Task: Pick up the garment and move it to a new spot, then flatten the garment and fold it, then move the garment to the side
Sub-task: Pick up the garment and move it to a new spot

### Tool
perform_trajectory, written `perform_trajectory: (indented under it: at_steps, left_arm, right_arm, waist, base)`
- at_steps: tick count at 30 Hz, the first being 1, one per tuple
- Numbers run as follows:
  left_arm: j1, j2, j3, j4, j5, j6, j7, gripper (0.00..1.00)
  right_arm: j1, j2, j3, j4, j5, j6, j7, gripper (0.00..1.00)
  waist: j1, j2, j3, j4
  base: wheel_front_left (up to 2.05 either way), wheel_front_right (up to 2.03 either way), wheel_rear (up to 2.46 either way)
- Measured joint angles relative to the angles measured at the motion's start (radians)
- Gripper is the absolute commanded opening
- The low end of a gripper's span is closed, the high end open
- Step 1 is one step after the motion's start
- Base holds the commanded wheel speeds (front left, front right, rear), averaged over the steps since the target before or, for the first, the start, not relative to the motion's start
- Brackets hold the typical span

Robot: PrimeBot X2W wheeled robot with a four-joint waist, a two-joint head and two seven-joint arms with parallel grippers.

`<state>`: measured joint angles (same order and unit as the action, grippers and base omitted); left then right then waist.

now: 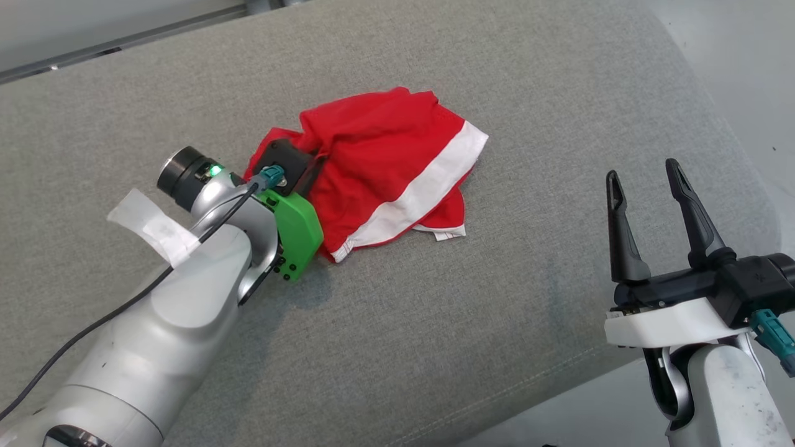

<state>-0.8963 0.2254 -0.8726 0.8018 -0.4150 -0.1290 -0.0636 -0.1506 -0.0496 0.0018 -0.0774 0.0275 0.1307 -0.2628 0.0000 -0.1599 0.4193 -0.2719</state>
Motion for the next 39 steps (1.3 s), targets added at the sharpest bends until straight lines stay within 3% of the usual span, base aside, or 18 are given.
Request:
perform_trajectory:
  at_steps: [6,11,12,13,14,23,31,39]
  left_arm:
    - [-0.016,0.001,-0.012,0.112,-0.006,0.0,-0.028,0.0]
    - [-0.023,-0.032,-0.007,0.177,-0.017,0.01,-0.077,0.0]
    - [-0.024,-0.041,-0.005,0.187,-0.018,0.015,-0.09,0.11]
    - [-0.026,-0.049,-0.002,0.195,-0.022,0.016,-0.103,0.48]
    - [-0.027,-0.056,0.002,0.202,-0.026,0.021,-0.116,1.0]
    - [0.022,-0.106,0.115,0.184,-0.137,0.045,-0.193,1.0]
    - [0.212,-0.117,0.265,0.003,-0.209,0.095,-0.199,1.0]
    - [0.408,-0.144,0.278,-0.084,-0.219,0.099,-0.199,1.0]
  right_arm:
    - [-0.022,0.0,0.006,-0.002,0.009,0.0,0.0,1.0]
    - [-0.027,0.001,0.01,0.002,0.013,0.0,0.0,1.0]
    - [-0.029,0.001,0.01,0.003,0.013,0.0,0.0,1.0]
    - [-0.029,0.001,0.01,0.004,0.013,0.0,0.0,1.0]
    - [-0.029,0.001,0.01,0.006,0.013,0.0,0.0,1.0]
    - [-0.019,0.001,0.0,0.014,0.005,0.0,0.0,1.0]
    - [0.013,0.001,-0.016,0.028,-0.005,0.0,0.0,1.0]
    - [0.045,0.001,-0.017,0.034,-0.014,0.0,0.0,1.0]
  waist:
    - [0.0001,0.0,0.056,-0.015]
    - [0.0001,0.0,0.07,-0.003]
    - [0.0001,0.0,0.068,0.001]
    - [0.0001,0.0,0.066,0.006]
    - [0.0001,0.0,0.062,0.011]
    - [0.0,0.0,-0.002,0.055]
    - [0.0,-0.0001,-0.08,0.107]
    - [0.0,-0.0001,-0.151,0.151]
  base:
    - [0.0,0.0,0.0]
    - [0.0,0.0,0.0]
    - [0.0,0.0,0.0]
    - [0.0,0.0,0.0]
    - [0.0,0.0,0.0]
    - [0.0,0.0,0.0]
    - [0.0,0.0,0.0]
    - [0.0,0.0,0.0]
